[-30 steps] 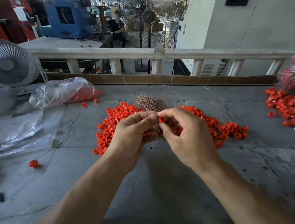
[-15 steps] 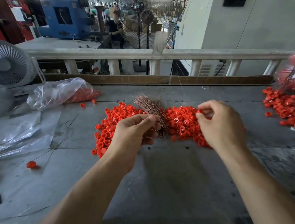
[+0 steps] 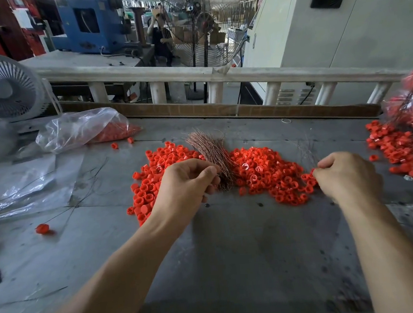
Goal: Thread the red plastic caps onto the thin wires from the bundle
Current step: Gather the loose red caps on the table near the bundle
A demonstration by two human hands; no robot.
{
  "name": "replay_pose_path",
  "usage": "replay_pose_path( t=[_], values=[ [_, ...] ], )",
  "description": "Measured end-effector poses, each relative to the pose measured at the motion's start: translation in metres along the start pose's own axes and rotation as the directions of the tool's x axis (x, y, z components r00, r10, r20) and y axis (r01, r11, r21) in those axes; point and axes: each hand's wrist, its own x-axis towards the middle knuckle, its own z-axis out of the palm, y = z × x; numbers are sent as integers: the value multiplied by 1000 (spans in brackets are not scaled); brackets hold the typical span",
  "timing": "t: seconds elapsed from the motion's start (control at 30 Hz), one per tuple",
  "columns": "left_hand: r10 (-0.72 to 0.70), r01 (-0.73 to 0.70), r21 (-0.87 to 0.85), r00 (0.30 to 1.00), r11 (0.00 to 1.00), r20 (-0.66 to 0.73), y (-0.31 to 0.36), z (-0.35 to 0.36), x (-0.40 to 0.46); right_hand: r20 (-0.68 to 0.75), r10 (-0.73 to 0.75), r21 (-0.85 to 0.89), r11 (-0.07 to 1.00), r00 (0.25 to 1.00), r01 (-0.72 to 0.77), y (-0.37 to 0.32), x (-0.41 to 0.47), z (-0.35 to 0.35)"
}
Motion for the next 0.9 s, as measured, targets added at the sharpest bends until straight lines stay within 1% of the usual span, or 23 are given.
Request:
replay_pose_path(
  t=[0.1, 0.17, 0.23, 0.27, 0.33, 0.4, 0.5, 0.6, 0.73, 0.9],
  values=[
    [20, -19, 53, 1000, 998, -16, -4, -2, 3, 6, -18, -22, 1000, 1000, 18, -4, -3, -1],
    [64, -59, 141, 997, 988, -31, -6, -4, 5, -46, -96, -3, 995, 994, 96, -8, -7, 0],
    [121, -106, 239, 991, 965, -49, -7, -5, 6, -134, -218, 136, 962, 967, 236, -16, -15, 2],
    [147, -124, 285, 987, 950, -59, -7, -5, 6, -160, -276, 230, 923, 948, 308, -22, -21, 4],
    [184, -146, 360, 980, 921, -72, -6, -5, 6, -139, -382, 376, 833, 914, 405, -37, -36, 9],
    [203, -159, 406, 977, 900, -68, -5, -4, 6, -75, -499, 426, 767, 864, 480, -50, -50, 18],
    [228, -178, 460, 972, 870, -55, -5, -4, 4, -40, -611, 404, 714, 791, 572, -63, -64, 30],
    [245, -185, 508, 968, 841, -53, -4, -3, 3, -35, -639, 346, 713, 768, 610, -69, -69, 34],
    [253, -189, 566, 967, 802, -35, -5, -2, 3, -103, -680, 357, 656, 726, 666, -73, -73, 33],
    [261, -198, 567, 965, 799, -32, -5, -1, 3, -153, -747, 328, 579, 647, 746, -84, -81, 35]
  ],
)
